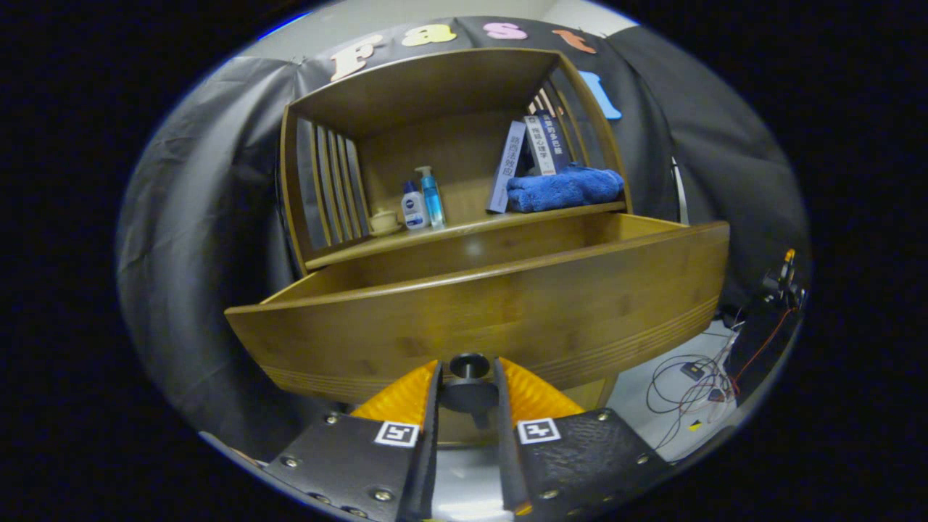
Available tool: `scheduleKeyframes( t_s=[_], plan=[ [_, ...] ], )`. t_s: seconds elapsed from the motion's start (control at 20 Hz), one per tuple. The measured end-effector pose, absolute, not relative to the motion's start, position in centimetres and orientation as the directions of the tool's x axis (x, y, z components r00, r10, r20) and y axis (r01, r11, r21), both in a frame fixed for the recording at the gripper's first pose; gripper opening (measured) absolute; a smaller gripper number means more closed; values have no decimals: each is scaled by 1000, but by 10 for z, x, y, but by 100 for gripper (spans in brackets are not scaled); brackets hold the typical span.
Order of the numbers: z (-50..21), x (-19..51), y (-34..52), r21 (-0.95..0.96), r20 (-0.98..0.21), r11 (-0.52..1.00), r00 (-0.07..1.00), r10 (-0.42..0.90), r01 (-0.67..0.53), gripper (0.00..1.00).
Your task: Pull open the drawer, take out the items inside it, and place them on the countertop above the cabinet.
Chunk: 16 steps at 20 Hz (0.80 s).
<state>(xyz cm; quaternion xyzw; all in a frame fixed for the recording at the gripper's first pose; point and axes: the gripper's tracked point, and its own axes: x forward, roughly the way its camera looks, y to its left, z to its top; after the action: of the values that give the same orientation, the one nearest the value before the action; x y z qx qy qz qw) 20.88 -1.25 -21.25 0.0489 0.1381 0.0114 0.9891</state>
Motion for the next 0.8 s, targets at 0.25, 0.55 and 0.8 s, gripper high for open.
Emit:
scheduleKeyframes(
  t_s=[0.25,0.55,0.8],
  plan=[
    [-166,213,-12,64,-254,998,967,18,-2,78],
    [-141,251,1,60,-426,998,905,12,15,100],
    [-156,295,4,14,-622,1000,782,28,-25,100]
  ],
)
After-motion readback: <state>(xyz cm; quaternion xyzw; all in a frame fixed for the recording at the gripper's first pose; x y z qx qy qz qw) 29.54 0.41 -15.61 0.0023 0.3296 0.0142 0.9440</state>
